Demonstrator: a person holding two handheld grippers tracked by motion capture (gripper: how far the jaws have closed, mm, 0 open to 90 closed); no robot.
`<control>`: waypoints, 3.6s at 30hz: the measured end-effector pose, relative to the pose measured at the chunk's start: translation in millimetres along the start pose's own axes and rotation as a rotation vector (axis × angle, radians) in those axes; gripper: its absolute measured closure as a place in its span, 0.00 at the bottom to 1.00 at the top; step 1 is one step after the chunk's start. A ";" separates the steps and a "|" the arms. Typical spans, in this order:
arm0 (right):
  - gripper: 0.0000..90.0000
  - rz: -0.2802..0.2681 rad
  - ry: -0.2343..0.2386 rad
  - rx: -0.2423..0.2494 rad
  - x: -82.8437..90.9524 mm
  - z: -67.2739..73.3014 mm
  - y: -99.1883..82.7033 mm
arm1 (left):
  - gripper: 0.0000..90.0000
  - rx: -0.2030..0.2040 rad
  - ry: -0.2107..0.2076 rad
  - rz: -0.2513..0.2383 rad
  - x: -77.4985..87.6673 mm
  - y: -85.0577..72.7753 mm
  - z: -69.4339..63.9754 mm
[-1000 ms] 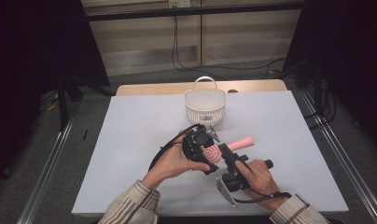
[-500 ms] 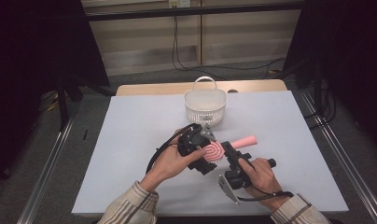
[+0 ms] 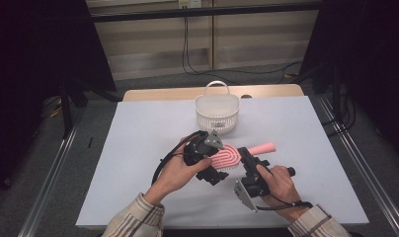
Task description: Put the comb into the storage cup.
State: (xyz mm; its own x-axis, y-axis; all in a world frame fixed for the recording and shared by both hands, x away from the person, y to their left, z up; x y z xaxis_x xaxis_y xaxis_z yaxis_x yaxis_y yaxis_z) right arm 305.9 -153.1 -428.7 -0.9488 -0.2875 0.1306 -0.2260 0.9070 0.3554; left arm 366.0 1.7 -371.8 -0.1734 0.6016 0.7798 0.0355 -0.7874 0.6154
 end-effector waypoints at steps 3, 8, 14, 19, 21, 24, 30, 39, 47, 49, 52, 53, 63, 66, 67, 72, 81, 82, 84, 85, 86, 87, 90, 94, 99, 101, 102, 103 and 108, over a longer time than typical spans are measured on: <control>0.90 -0.002 -0.004 -0.007 -0.4 -1.3 -0.8 | 0.05 0.002 -0.002 -0.003 -0.7 -2.2 2.3; 0.90 0.013 -0.004 -0.036 -0.9 -3.9 -4.5 | 0.05 0.001 0.007 -0.023 2.9 -4.6 2.8; 0.90 0.023 0.001 -0.061 -1.2 -4.7 -6.5 | 0.05 0.017 0.023 -0.033 8.0 -9.8 2.5; 0.90 0.019 0.004 -0.051 -2.1 -3.5 -6.2 | 0.05 0.024 0.036 -0.042 11.7 -15.7 3.9; 0.90 0.024 0.002 -0.061 -2.5 -4.5 -7.5 | 0.05 0.035 0.035 -0.039 12.6 -19.2 4.6; 0.90 0.041 0.002 -0.082 -3.5 -6.1 -10.4 | 0.05 0.064 0.041 -0.046 11.8 -24.3 3.9; 0.90 0.052 0.004 -0.101 -4.3 -7.2 -12.9 | 0.05 0.059 0.052 -0.029 13.2 -35.3 7.5; 0.90 0.060 0.011 -0.123 -4.3 -10.4 -17.0 | 0.05 0.063 0.077 -0.025 15.9 -47.4 8.0; 0.90 0.067 0.012 -0.162 -4.6 -12.1 -18.2 | 0.05 0.105 0.114 -0.038 12.7 -62.6 10.8; 0.90 0.066 0.013 -0.181 -4.8 -12.8 -19.3 | 0.05 0.114 0.111 -0.060 12.7 -64.2 12.5; 0.90 0.064 0.019 -0.209 -5.0 -14.8 -21.2 | 0.05 0.114 0.125 -0.084 13.3 -65.2 13.9; 0.90 0.063 0.024 -0.218 -5.0 -15.2 -21.7 | 0.05 0.117 0.125 -0.087 13.2 -65.4 13.8; 0.90 0.066 0.054 -0.363 -4.5 -20.7 -28.6 | 0.04 0.130 0.181 -0.160 13.6 -67.9 13.6; 0.90 0.061 0.064 -0.415 -4.8 -22.6 -30.6 | 0.04 0.158 0.209 -0.209 17.5 -69.4 15.0; 0.90 0.059 0.070 -0.435 -4.9 -23.4 -31.4 | 0.04 0.162 0.208 -0.214 18.8 -70.2 15.9; 0.90 0.053 0.106 -0.541 -5.7 -27.4 -36.3 | 0.04 0.191 0.215 -0.259 22.5 -72.2 19.1; 0.90 0.024 0.141 -0.718 -4.8 -34.3 -41.1 | 0.04 0.192 0.249 -0.325 27.8 -71.5 19.5; 0.90 0.020 0.151 -0.741 -4.7 -34.9 -41.9 | 0.04 0.190 0.256 -0.330 28.4 -71.7 19.6; 0.90 0.014 0.162 -0.785 -5.0 -35.9 -43.3 | 0.04 0.190 0.248 -0.340 28.5 -72.0 19.5; 0.90 0.007 0.173 -0.807 -4.9 -36.3 -44.0 | 0.04 0.190 0.246 -0.338 28.4 -72.5 20.3; 0.90 0.004 0.178 -0.828 -4.9 -36.5 -44.6 | 0.04 0.200 0.241 -0.346 28.1 -73.0 20.5; 0.90 0.003 0.192 -0.852 -5.1 -36.8 -45.2 | 0.04 0.201 0.253 -0.356 28.4 -73.7 21.0; 0.90 -0.007 0.219 -0.931 -5.7 -37.7 -47.2 | 0.04 0.212 0.251 -0.375 29.2 -75.4 22.3; 0.90 -0.026 0.259 -1.027 -5.8 -38.4 -49.5 | 0.04 0.219 0.258 -0.399 30.4 -76.3 23.1; 0.90 -0.069 0.302 -1.110 -5.8 -39.5 -50.8 | 0.04 0.203 0.268 -0.433 33.9 -74.4 21.9; 0.90 -0.082 0.320 -1.133 -5.8 -39.7 -51.1 | 0.04 0.199 0.265 -0.453 34.5 -72.9 21.0; 0.90 -0.089 0.321 -1.144 -5.8 -40.0 -51.3 | 0.03 0.196 0.268 -0.461 34.6 -72.0 20.6; 0.90 -0.096 0.330 -1.151 -5.8 -40.1 -51.2 | 0.03 0.191 0.272 -0.464 34.6 -71.2 20.5; 0.90 -0.128 0.361 -1.194 -5.4 -39.5 -49.6 | 0.03 0.186 0.287 -0.491 34.9 -68.4 19.1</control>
State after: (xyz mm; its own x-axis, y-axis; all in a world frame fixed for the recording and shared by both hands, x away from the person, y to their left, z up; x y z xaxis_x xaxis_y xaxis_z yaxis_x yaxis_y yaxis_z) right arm 331.0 -208.7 -410.5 -0.7776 -0.5919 0.2121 0.2077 0.0766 0.9752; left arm 376.3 79.1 -384.4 -0.4717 0.8081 0.3529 0.0513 -0.3744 0.9259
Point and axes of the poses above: each handheld gripper's, and its own axes: x roughly backward along the jaws, y roughly out of its top, z roughly to its left, the point moved 3 cm from there along -x, roughly forward along the jaws, and after that the axes turned 10 degrees about -x, right-handed, at the moved point
